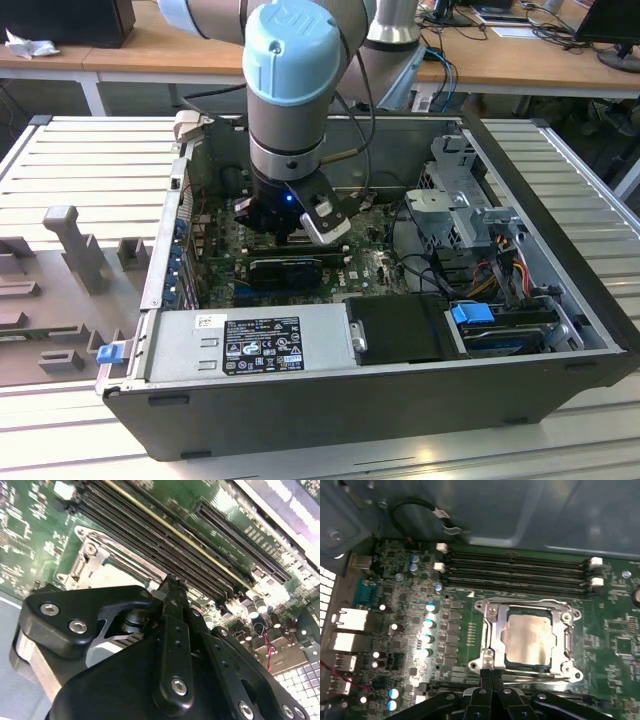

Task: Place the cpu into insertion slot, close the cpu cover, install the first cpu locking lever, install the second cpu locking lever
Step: 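Install the second cpu locking lever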

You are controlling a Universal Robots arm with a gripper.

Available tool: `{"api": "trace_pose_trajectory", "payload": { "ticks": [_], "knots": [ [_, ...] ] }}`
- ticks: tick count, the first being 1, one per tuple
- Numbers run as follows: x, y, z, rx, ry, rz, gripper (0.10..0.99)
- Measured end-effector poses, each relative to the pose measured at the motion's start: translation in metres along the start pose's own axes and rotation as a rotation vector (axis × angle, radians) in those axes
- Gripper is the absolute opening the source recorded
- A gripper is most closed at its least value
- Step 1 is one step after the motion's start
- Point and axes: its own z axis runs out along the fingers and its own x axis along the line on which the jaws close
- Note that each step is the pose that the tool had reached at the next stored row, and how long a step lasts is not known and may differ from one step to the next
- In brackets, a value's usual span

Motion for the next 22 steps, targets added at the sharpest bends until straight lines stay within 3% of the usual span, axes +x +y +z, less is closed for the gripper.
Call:
{"api": "trace_pose_trajectory", "payload": {
  "ticks": [6, 8, 10, 15, 17, 22],
  "knots": [
    [0.0109, -0.0031, 0.0058, -0.032, -0.0002, -0.011, 0.106],
    [0.0125, -0.0051, 0.0069, -0.055, -0.0018, -0.014, 0.106],
    [0.0127, -0.0066, 0.0087, -0.066, -0.0028, -0.014, 0.106],
    [0.0128, -0.0073, 0.0098, -0.083, -0.0042, -0.015, 0.106],
    [0.013, -0.005, 0.001, -0.091, -0.0051, -0.015, 0.106],
    [0.0128, 0.0006, -0.022, -0.092, -0.0052, -0.015, 0.106]
  ]
}}
